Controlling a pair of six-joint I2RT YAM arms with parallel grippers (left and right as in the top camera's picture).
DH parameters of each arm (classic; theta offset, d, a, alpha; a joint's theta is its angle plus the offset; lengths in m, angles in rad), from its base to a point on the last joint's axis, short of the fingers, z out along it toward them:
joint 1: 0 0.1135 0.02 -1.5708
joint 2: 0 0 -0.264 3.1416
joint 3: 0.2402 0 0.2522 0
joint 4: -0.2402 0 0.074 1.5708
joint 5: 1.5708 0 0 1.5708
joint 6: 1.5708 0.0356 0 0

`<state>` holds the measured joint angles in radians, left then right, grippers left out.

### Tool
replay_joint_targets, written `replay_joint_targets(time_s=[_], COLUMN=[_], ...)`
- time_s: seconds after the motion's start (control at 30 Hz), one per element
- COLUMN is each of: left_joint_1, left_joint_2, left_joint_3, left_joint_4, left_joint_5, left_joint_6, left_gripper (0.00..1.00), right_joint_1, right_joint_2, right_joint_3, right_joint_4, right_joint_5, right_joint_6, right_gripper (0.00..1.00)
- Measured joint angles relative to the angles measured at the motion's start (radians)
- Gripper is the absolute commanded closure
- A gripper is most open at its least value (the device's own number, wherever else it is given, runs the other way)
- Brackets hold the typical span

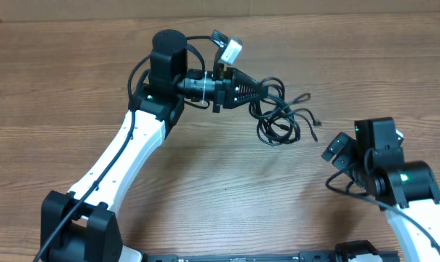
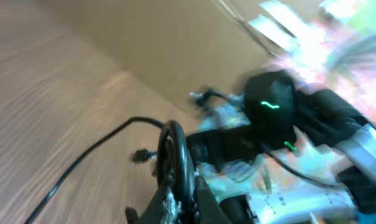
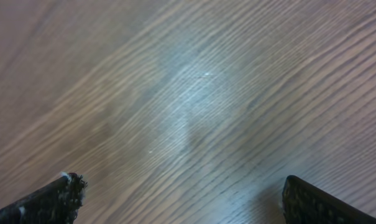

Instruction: Untangle cables

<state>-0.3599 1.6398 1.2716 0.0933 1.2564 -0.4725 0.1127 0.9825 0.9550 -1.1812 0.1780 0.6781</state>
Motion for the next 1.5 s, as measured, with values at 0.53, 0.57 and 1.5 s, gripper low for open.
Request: replay_joint_targets(time_s=[0.53, 0.57, 1.5], left_joint_1=[-0.195, -0.209, -0.249], left_joint_2=[0.000, 0.000, 0.000], left_joint_3=[-0.004, -0.004, -0.004], left_joint_4=[0.098, 0.103, 0.319], left_joint_5=[-0.423, -0.423, -0.174], left_joint_6=[-0.363, -0.365, -0.425], left_gripper=[0.96, 0.96, 0.96], right_joint_1=[0.000, 0.000, 0.000], right_joint_2=[-0.338, -0.338, -0.337], right_joint_3=[0.001, 0.001, 0.000], right_joint_4=[0.183, 0.180, 0.080], right_joint_5=[-0.382, -0.381, -0.055], right_joint_6=[-0.076, -0.076, 0.028], right_gripper=[0.00, 0.00, 0.00])
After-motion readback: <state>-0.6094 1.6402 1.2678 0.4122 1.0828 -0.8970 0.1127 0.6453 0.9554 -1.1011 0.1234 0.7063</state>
